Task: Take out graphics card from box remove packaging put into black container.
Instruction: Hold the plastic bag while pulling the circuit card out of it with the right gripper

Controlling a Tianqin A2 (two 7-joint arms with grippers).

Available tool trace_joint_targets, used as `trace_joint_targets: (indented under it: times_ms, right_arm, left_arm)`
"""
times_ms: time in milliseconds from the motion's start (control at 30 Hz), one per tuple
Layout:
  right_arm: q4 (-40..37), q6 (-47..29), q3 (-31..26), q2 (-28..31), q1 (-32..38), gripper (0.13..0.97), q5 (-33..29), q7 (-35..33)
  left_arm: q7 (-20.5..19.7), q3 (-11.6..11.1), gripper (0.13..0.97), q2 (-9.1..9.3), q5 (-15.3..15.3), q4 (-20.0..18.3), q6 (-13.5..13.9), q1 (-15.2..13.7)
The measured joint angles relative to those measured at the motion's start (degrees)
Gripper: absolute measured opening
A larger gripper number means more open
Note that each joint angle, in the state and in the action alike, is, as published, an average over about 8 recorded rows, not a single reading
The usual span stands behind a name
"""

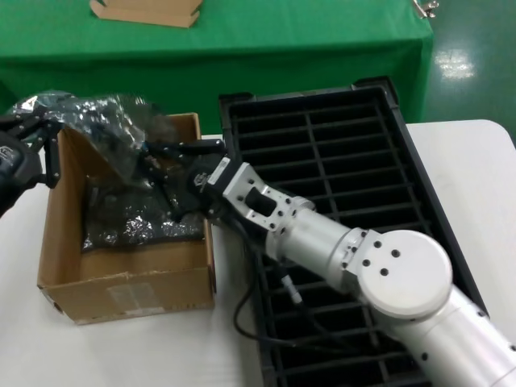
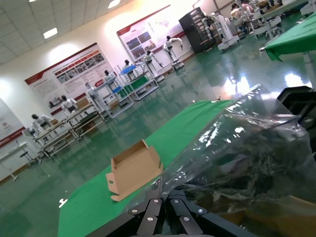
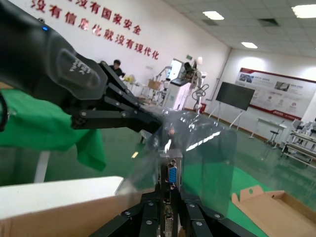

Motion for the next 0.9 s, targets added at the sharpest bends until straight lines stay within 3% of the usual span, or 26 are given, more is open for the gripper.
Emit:
trace_joint_targets:
  times_ms: [233, 500, 667, 900]
  right_arm:
    - [7.7, -5.1, 1.1, 4.6, 0.3, 0.192, -15.5, 15.0]
    - [19.3, -19.8, 5.2, 10.8, 3.2, 0.192, -32.2, 31.3]
    - [23.0, -31.2, 6.2, 14.4, 9.0, 0.192, -35.3, 37.7]
    - [22.8, -47.0, 4.6, 17.1, 20.1, 0.192, -33.8, 41.7]
  left_arm:
    - [4.6, 1.5, 0.139, 0.76, -5.1, 4.6, -1.6, -1.8]
    - [18.3, -0.1, 0.139, 2.21, -18.5, 9.5, -0.4, -1.9]
    - [28.0, -2.8, 0.139, 4.53, -27.0, 12.9, 3.0, -1.8]
    - [38.5, -6.6, 0.139, 8.28, -36.6, 18.3, 8.7, -2.5]
